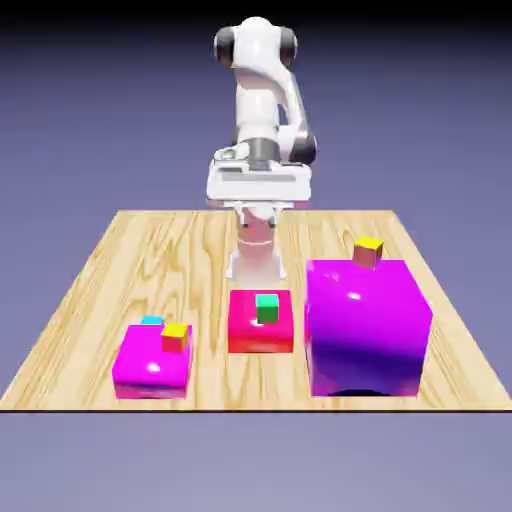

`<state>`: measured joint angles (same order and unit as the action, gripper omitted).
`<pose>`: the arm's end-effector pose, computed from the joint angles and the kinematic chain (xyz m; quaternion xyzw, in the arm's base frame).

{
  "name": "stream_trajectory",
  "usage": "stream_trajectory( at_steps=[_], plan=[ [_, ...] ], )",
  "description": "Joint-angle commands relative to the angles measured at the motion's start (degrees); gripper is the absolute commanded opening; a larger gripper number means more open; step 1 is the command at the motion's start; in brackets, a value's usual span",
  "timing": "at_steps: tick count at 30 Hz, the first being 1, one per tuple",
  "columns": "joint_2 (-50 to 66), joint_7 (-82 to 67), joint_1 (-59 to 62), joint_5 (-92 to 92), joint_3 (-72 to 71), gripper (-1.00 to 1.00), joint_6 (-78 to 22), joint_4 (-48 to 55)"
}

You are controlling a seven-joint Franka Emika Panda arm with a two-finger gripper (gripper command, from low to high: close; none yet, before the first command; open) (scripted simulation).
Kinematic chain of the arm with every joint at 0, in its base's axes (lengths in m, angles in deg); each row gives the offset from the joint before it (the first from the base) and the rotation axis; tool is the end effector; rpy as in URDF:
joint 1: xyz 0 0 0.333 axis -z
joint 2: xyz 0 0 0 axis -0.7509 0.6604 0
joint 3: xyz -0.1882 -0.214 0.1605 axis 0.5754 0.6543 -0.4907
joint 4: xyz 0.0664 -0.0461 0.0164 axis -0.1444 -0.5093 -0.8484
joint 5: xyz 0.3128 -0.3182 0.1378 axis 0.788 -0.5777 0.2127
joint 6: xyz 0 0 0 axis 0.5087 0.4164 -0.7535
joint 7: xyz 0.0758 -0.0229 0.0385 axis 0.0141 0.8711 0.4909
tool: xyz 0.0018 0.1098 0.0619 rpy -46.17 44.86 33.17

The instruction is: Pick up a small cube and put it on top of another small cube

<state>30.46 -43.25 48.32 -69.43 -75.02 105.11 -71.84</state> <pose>0.4620 -0.0104 0.3907 -0.8697 0.3370 -0.3367 0.1289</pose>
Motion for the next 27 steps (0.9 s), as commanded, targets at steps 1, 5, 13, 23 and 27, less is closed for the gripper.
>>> stream_trajectory(
  at_steps=[1,5,13,23,27],
  plan=[
    [2.1,-1.3,0.3,-0.1,1.5,0.0,-1.4,0.7],
    [10.4,-6.3,1.4,-0.6,7.5,0.0,-7.1,3.4],
    [27.0,-16.4,3.7,-1.6,19.4,0.0,-18.5,8.9],
    [45.5,-27.0,7.9,0.3,27.1,0.0,-24.3,13.6],
    [52.8,-30.3,11.9,5.1,22.4,0.0,-17.4,13.6]
  ],
)
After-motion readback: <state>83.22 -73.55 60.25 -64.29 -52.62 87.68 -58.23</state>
